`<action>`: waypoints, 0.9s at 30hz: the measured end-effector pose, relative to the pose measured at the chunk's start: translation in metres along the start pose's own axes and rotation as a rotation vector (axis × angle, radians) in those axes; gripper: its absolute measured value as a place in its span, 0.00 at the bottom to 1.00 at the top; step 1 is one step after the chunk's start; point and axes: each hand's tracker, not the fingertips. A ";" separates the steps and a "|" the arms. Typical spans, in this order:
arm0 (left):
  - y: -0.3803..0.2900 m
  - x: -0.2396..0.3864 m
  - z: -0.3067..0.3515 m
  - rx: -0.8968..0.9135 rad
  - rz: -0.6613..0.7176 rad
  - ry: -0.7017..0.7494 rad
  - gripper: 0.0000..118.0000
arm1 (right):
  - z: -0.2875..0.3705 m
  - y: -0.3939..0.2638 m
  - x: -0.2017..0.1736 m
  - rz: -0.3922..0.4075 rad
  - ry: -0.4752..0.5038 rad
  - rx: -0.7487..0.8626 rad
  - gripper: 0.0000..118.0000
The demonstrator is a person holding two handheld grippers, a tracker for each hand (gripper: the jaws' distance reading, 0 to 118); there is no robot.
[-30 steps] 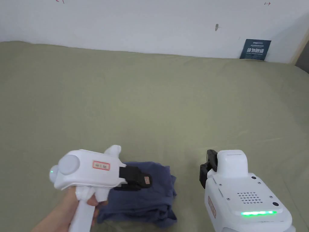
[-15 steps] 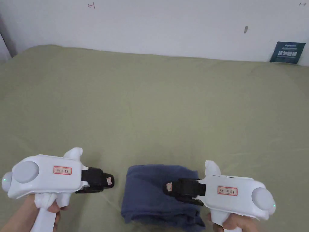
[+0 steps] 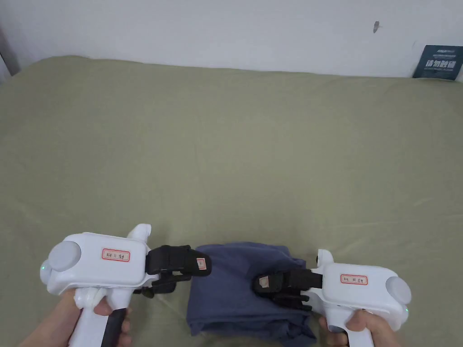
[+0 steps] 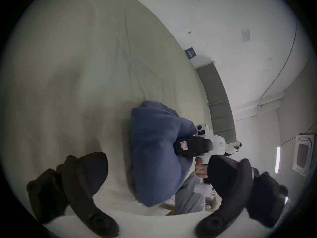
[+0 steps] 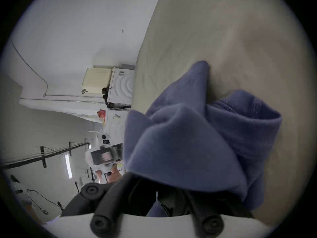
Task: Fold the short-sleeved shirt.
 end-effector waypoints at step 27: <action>0.003 0.013 -0.045 -0.052 0.029 0.066 0.23 | 0.064 -0.116 -0.161 1.006 -1.029 1.029 0.00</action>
